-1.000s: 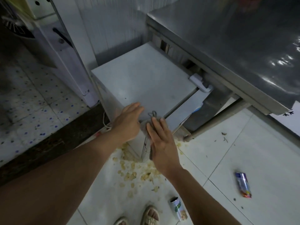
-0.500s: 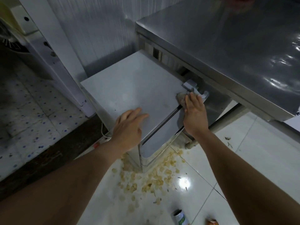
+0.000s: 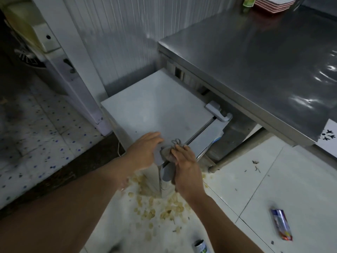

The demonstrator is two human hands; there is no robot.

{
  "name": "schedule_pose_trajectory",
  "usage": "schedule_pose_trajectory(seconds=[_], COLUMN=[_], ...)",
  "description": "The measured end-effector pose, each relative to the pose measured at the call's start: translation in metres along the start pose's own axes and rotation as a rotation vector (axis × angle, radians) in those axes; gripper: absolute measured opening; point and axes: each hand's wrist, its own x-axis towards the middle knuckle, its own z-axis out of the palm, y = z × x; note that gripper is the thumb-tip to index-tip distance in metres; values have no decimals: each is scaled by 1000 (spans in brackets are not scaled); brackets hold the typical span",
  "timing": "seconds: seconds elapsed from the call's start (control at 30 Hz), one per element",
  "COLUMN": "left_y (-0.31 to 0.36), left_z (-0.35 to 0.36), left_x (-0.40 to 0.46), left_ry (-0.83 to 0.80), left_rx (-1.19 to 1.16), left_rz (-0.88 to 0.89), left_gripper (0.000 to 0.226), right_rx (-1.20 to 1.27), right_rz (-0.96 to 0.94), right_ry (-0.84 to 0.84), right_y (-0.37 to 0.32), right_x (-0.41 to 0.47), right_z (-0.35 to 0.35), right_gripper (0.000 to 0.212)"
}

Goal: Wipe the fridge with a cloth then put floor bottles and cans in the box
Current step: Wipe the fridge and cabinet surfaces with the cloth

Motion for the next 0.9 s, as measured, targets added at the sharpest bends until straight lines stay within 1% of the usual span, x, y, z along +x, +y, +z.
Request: schedule_pose_trajectory(seconds=[0.07,0.13,0.2,0.3,0.33,0.4,0.47,0.53,0.6,0.67,0.73,0.83,0.9], left_y=[-6,-18,-36,-68,-78,-93,-104,-109,-113,-114,-115,-121,-127], left_z=[-8,-17,-28,-42,-46,-52,-52,-55,-60,-62,-64,-68,-72], left_x=[0,2,6,15,16,16,13,11,13,14,14,16,19], left_ry=[27,41,22,-4,-8,-42,-67,-109,-145,-144,-140,-169,-166], left_rx=[-24,-52,-59,-51,-21,92,185,222,245,256,259,280,309], left_rz=[2,-5,1,44,66,83,139,188,221,251,273,312,346], left_gripper=[53,51,46,35,37,49,57,64,66,65,65,68,71], right_rx=[29,33,19,-99,-177,-293,-310,-305,-349,-380,-386,-394,-389], right_rz=[47,98,176,306,322,348,416,489,541,588,623,612,605], right_ry=[50,120,178,189,173,179,243,308,315,307,272,190,171], right_y=[-6,-13,-18,-23,-26,-34,-45,-58,-73,-83,-87,-84,-82], right_x=[8,15,21,24,22,15,7,2,-1,1,2,-1,-4], right_z=[-7,-10,-9,3,10,29,45,57,70,78,79,74,73], right_gripper=[37,36,37,40,43,51,54,55,61,66,65,67,71])
